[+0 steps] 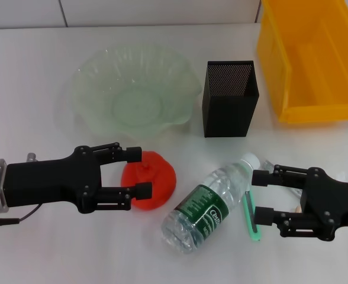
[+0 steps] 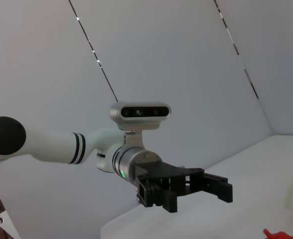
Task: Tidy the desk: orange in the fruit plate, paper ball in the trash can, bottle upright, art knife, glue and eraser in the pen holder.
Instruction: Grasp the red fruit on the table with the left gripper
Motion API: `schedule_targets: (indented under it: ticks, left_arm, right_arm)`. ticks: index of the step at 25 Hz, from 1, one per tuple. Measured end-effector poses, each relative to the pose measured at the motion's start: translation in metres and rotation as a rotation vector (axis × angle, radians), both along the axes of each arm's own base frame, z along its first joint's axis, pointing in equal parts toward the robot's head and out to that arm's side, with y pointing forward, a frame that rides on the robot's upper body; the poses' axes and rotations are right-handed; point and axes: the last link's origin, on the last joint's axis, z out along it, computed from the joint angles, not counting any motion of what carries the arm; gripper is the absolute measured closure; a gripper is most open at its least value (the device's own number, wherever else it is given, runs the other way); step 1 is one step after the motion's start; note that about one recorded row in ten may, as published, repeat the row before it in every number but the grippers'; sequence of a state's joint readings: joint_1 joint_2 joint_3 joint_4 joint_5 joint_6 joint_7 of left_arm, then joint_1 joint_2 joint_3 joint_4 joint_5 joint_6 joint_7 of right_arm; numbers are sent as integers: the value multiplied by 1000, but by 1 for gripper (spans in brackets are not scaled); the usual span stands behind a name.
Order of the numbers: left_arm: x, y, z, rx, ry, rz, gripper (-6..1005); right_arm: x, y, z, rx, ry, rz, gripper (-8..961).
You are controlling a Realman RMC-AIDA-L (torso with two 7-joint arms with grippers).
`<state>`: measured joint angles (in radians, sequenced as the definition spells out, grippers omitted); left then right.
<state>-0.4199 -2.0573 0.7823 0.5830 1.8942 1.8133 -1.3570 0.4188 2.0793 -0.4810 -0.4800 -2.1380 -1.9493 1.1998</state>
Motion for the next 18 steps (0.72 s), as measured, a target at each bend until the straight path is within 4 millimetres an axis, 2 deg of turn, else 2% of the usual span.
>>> schedule_targets:
  ticks: [17,18]
  left_arm:
    - [6,4,0,-5,2,-27,158]
    - [8,8,6,1,16,-31,158]
  right_arm:
    - [-2,3,0,-8,0,1,201]
    - [-2,3,1,-7,0,-1,201]
